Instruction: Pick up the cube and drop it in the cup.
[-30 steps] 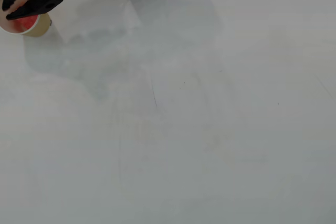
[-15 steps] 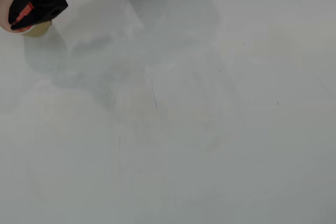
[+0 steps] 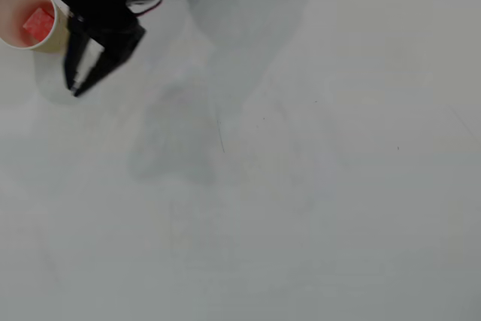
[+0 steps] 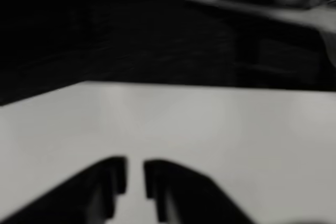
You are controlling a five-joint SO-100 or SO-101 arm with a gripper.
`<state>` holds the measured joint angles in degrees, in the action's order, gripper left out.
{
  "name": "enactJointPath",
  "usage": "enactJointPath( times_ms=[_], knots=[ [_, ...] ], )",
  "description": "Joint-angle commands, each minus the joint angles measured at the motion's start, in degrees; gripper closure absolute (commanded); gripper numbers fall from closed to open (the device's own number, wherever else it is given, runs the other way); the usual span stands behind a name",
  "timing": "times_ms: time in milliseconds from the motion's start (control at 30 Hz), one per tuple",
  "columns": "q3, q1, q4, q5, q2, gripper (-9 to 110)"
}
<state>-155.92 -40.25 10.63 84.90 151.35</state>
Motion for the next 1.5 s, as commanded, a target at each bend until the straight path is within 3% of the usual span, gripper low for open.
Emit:
enactJointPath(
  times_ms=[0,500,867,1467],
  knots=[
    [0.9,5.3,2.4,-0.6,4.3,102],
    [-11.9,19.3,15.6,-0.9,18.5,102],
    [-20.0,24.7,35.1,-0.9,26.2,102],
    [-22.9,34.7,53.3,-0.9,28.2,102]
  ],
)
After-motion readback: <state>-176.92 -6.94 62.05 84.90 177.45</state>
